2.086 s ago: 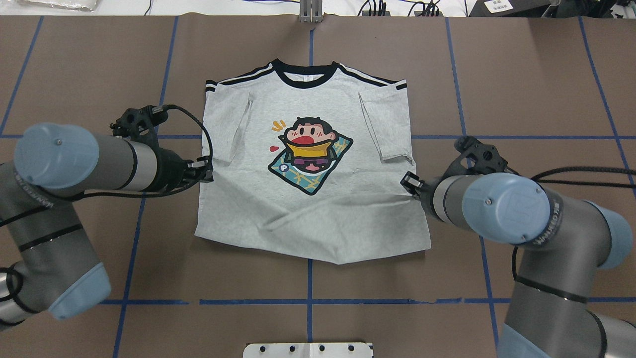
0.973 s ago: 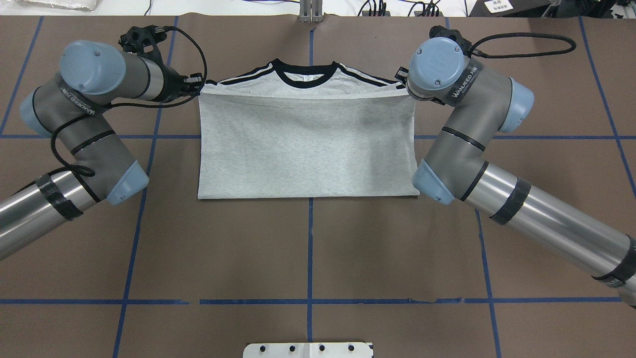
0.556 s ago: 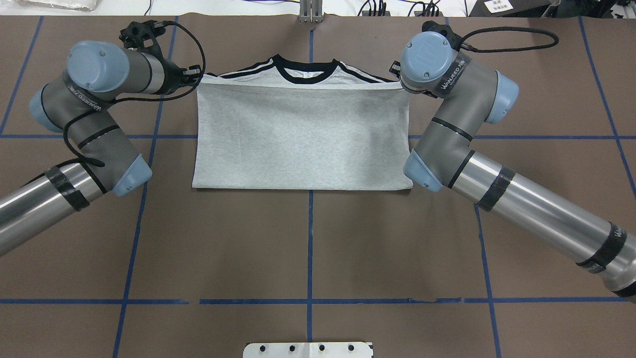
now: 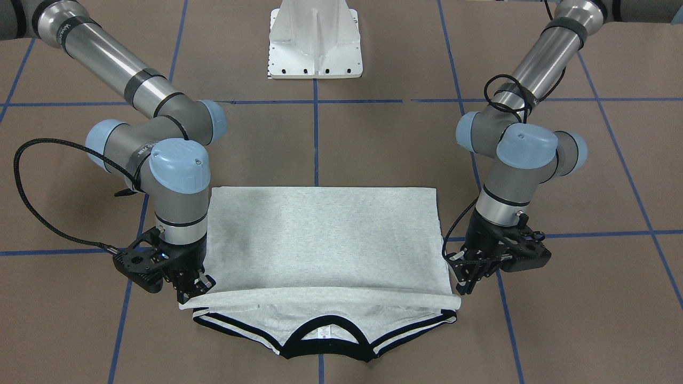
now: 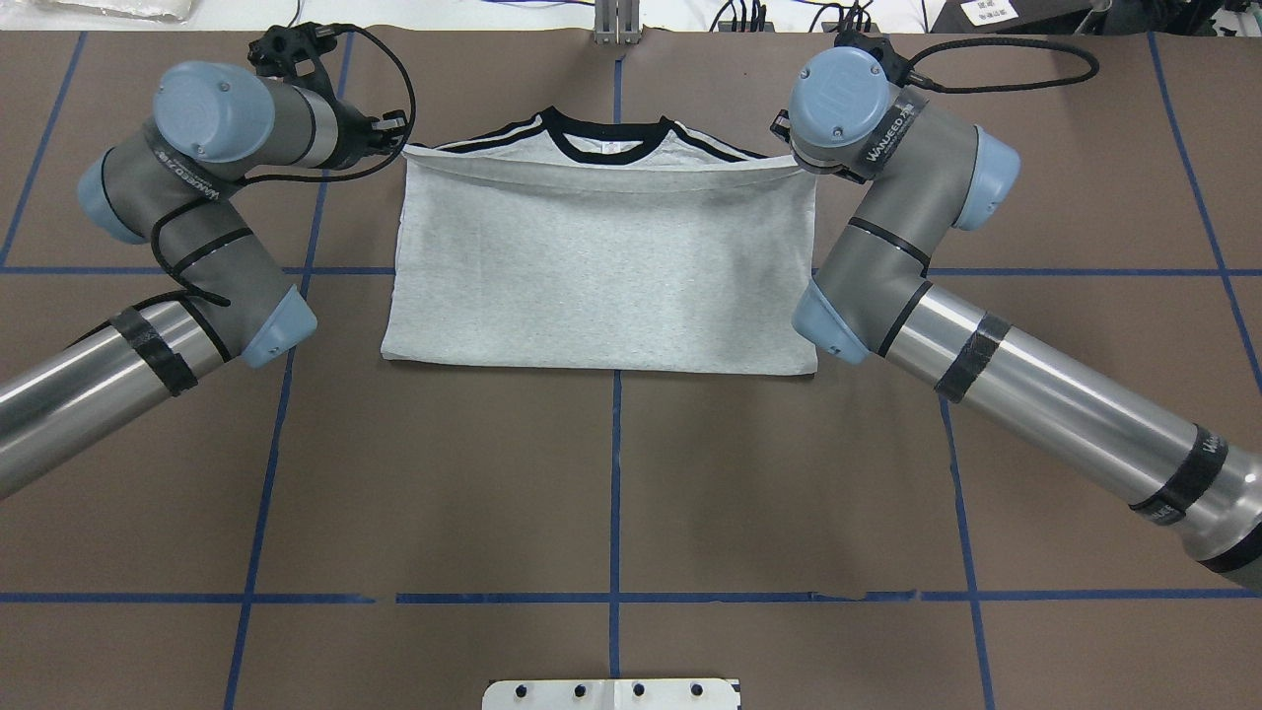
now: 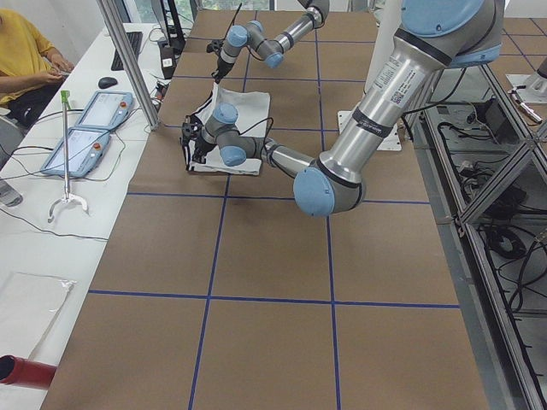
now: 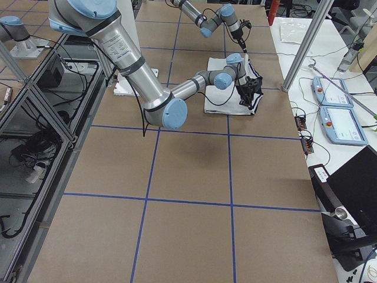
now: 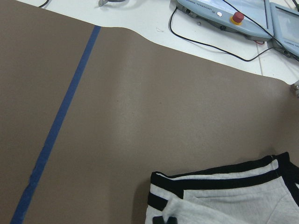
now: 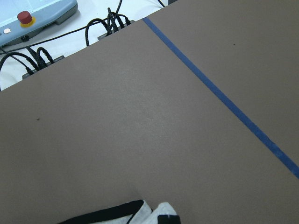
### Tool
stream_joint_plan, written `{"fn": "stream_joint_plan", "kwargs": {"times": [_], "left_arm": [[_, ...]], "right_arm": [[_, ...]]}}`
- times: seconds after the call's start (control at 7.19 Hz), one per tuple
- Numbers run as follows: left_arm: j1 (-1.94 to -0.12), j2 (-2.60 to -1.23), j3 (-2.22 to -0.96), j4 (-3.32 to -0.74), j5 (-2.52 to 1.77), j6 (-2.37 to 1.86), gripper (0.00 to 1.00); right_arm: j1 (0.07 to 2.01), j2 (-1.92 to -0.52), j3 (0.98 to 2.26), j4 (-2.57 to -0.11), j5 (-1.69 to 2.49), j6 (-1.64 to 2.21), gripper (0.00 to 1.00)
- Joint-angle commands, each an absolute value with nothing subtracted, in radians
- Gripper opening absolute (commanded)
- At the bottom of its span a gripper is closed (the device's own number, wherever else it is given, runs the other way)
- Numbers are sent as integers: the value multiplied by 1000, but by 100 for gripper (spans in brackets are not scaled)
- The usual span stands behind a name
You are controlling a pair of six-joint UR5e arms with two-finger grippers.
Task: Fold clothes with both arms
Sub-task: 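Open both grippers and raise them off the folded shirt, then move the right gripper to the folded shirt's nearest corner and grasp it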
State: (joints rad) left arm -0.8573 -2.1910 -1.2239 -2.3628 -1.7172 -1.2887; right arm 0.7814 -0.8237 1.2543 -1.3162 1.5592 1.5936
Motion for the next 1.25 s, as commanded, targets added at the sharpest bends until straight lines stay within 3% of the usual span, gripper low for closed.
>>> {"fn": "stream_joint_plan", "kwargs": {"times": [0.0,0.14,0.42,0.83,1.11], "left_arm": [[-879,-2194,-1198,-2379,-1715,-1285,39],[-884,-2189,-1192,-2399,-1717,-1285,42],[-885,-2180,-1196,-2424,-1721,-1287,45],[-884,-2177,-1198,-2436,-1726,-1287,46],[-884,-2177,-1200,-2437,-1724,-1287,47]], "right_arm": [[787,-810,1253,-1315,1560,1597,31],[788,-808,1284,-1316,1569,1606,39],[798,-874,1414,-1325,1667,1621,48],[643,-1154,1736,-1322,1666,1786,54],[543,-1198,1758,-1316,1655,1865,60]]}}
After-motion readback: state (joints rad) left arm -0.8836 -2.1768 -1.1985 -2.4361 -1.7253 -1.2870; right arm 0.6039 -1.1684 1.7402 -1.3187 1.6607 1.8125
